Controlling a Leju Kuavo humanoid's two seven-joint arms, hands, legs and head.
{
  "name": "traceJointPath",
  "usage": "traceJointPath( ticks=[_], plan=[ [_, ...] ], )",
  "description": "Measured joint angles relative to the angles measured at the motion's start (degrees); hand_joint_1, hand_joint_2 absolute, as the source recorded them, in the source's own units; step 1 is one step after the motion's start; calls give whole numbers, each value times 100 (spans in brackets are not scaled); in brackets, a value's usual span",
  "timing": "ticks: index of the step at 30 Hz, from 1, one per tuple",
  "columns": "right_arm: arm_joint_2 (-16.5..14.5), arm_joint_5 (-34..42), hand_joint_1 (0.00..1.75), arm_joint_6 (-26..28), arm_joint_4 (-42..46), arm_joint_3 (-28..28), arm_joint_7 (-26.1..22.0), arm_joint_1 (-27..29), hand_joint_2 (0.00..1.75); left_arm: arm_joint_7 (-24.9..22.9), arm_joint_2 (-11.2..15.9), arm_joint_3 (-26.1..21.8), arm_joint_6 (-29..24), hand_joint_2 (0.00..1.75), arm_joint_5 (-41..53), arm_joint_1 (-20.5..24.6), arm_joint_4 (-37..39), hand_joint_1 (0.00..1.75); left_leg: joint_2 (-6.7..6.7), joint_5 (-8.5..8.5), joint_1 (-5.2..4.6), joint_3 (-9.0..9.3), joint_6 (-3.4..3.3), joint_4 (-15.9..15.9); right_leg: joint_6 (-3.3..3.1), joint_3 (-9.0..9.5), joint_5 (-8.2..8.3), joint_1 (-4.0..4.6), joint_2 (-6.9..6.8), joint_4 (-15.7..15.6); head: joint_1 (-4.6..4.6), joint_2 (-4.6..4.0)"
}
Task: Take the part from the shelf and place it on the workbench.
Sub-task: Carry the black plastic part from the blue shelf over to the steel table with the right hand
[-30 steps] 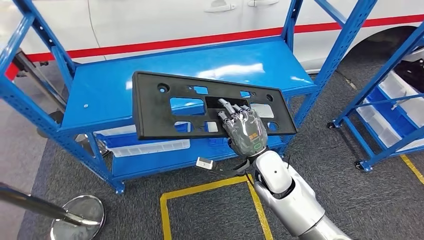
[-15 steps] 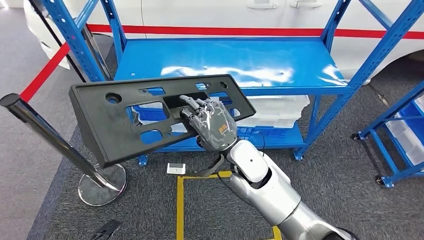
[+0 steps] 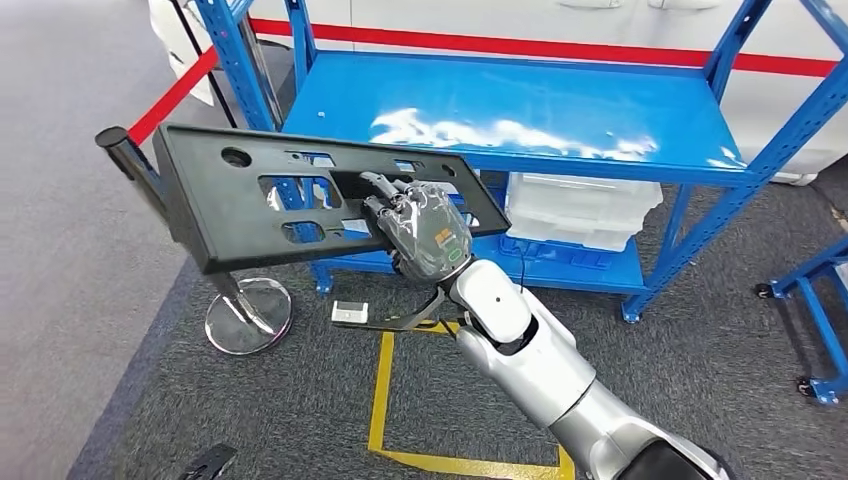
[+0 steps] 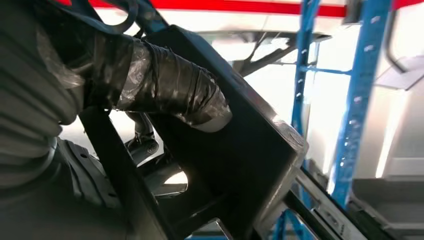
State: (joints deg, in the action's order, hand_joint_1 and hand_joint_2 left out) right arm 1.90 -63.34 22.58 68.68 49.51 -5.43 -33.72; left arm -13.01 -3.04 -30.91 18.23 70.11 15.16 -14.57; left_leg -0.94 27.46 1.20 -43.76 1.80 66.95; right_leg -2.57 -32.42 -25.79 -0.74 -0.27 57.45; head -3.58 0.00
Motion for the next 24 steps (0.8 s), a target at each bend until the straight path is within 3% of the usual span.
traceJointPath(
  ticks=[1, 2, 3, 5, 7, 9, 11, 12, 14, 16, 17, 18, 19, 20, 22, 24],
  plan=[
    [-2, 12, 175, -4, -35, 0, 2, -12, 175, 10, 3, 15, 1, 175, -16, 3, -1, 0, 40, 169, 21, -63, 42, 372, 7, -77, 48, 2, -82, 10, 1, 0],
    [-2, 19, 175, -9, -71, 0, 4, -21, 175, 22, 7, 28, 2, 175, -30, 3, -1, 0, 56, 203, 42, -72, 81, 642, 17, -158, 95, 0, -162, 27, 1, 0],
    [-2, 23, 175, -15, -106, 0, 4, -30, 175, 34, 9, 37, 2, 175, -42, 0, -1, 0, 65, 113, 60, 0, 116, 739, 31, -243, 137, -4, -238, 52, 1, 0],
    [-2, 24, 175, -27, -165, 0, 3, -65, 175, 49, 17, 43, 2, 175, -53, -3, -8, 0, 125, -169, 86, 425, 159, 367, 74, -411, 202, -18, -367, 127, 1, 0],
    [-4, 28, 175, -32, -209, 0, 1, -120, 175, 55, 27, 45, 2, 175, -69, 7, -29, 0, 270, -129, 55, 1006, 132, -413, 135, -543, 252, -15, -476, 207, -3, 0],
    [-10, 44, 175, -33, -251, 0, -2, -174, 175, 62, 41, 48, 12, 175, -103, 1, -46, 0, 326, -2, -4, 1252, 36, -842, 208, -585, 325, -5, -569, 225, -8, 0],
    [-20, 66, 175, -39, -301, 0, -4, -223, 175, 68, 59, 50, 30, 175, -150, -26, -49, 0, 264, -76, -12, 1207, -80, -904, 287, -590, 377, -13, -598, 209, -8, 0],
    [-23, 77, 175, -41, -326, 0, -4, -249, 175, 70, 67, 53, 37, 175, -179, -34, -49, 0, 238, -126, -3, 1183, -136, -937, 323, -617, 314, -23, -515, 249, -8, 0],
    [-16, 95, 175, -44, -383, -1, 1, -315, 175, 79, 73, 69, 54, 175, -243, -31, -51, 0, 193, -249, 20, 1092, -261, -982, 365, -765, -85, -46, -225, 648, -11, 0],
    [4, 115, 175, -51, -445, -7, 6, -389, 175, 97, 73, 98, 74, 175, -307, -23, -53, 0, 124, -357, 2, 950, -316, -969, 377, -980, -581, -49, -18, 1398, -11, 0],
    [17, 127, 175, -58, -481, -15, 7, -421, 175, 106, 75, 120, 86, 175, -334, -25, -54, 0, 78, -408, -5, 877, -320, -957, 383, -1038, -712, -48, 13, 1702, -10, 0],
    [28, 136, 175, -66, -514, -28, 7, -453, 175, 113, 78, 144, 95, 175, -356, -30, -54, 0, 25, -456, -10, 801, -319, -940, 384, -1012, -735, -49, 24, 1836, -9, 0],
    [37, 145, 175, -74, -549, -47, 7, -490, 175, 119, 83, 166, 101, 175, -378, -35, -54, 0, -34, -501, -9, 723, -311, -916, 380, -876, -654, -53, 29, 1747, -10, 0],
    [43, 153, 175, -80, -578, -72, 7, -534, 175, 127, 88, 184, 105, 175, -393, -40, -55, 0, -93, -539, -5, 645, -295, -884, 372, -638, -514, -61, 54, 1448, -10, 0],
    [47, 165, 175, -91, -628, -130, 6, -635, 175, 145, 98, 212, 105, 175, -414, -40, -58, 0, -205, -611, 5, 499, -242, -814, 344, -142, -369, -80, 242, 686, -8, 0],
    [52, 173, 175, -96, -671, -186, 2, -703, 175, 161, 108, 241, 110, 175, -442, -44, -61, 0, -315, -705, 10, 413, -167, -796, 318, 45, -367, -72, 387, 341, -10, 0]
  ],
)
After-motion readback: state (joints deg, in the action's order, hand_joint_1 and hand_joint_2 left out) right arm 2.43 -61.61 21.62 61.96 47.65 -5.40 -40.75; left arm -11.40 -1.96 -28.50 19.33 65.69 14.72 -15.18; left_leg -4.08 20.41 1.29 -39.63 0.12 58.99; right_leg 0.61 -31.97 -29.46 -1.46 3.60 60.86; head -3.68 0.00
